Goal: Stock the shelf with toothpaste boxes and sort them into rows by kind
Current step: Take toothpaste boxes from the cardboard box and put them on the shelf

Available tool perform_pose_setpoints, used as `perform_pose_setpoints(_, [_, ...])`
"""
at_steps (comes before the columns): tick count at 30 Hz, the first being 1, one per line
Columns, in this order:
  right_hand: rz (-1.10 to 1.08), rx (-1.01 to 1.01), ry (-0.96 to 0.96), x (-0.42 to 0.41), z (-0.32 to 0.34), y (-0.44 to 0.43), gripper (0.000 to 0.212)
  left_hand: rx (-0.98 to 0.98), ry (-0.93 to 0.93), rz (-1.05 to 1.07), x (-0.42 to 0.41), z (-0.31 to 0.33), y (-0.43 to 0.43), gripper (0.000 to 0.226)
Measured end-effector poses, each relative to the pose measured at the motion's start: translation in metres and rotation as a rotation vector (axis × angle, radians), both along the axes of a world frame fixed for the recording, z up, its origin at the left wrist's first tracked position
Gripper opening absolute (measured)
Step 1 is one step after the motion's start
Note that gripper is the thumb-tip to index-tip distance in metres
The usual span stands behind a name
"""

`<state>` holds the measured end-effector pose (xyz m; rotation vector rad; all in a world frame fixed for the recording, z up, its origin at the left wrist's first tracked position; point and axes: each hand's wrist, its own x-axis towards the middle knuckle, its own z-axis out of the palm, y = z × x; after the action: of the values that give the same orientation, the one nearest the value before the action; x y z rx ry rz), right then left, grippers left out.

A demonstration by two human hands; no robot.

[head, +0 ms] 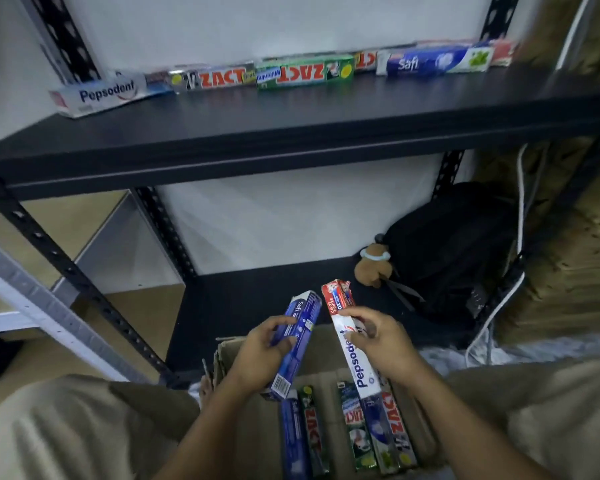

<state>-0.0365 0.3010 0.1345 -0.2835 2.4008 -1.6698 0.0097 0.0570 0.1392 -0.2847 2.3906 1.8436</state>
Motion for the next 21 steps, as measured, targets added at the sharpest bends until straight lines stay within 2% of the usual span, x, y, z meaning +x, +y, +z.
perform_pose_setpoints(4, [-0.023,-0.081,0.103,0.01,0.06,0.017,0.04,-0.008,0.136,-0.011,0.01,0.058,0.011,0.026])
perform_pose_setpoints(8, [0.004,-0.072,0.235,0.016,0.12,0.031,0.043,-0.056,0.248,-0.045,0.02,0.108,0.014,0.027])
perform_pose_setpoints(15, [0.027,-0.011,0.414,0.018,0.211,0.048,0.047,-0.262,0.425,-0.096,0.028,0.202,0.009,0.028])
perform_pose_setpoints(21, [0.031,0.16,0.619,-0.006,0.279,0.057,0.044,-0.498,0.554,-0.129,0.009,0.27,-0.003,0.028])
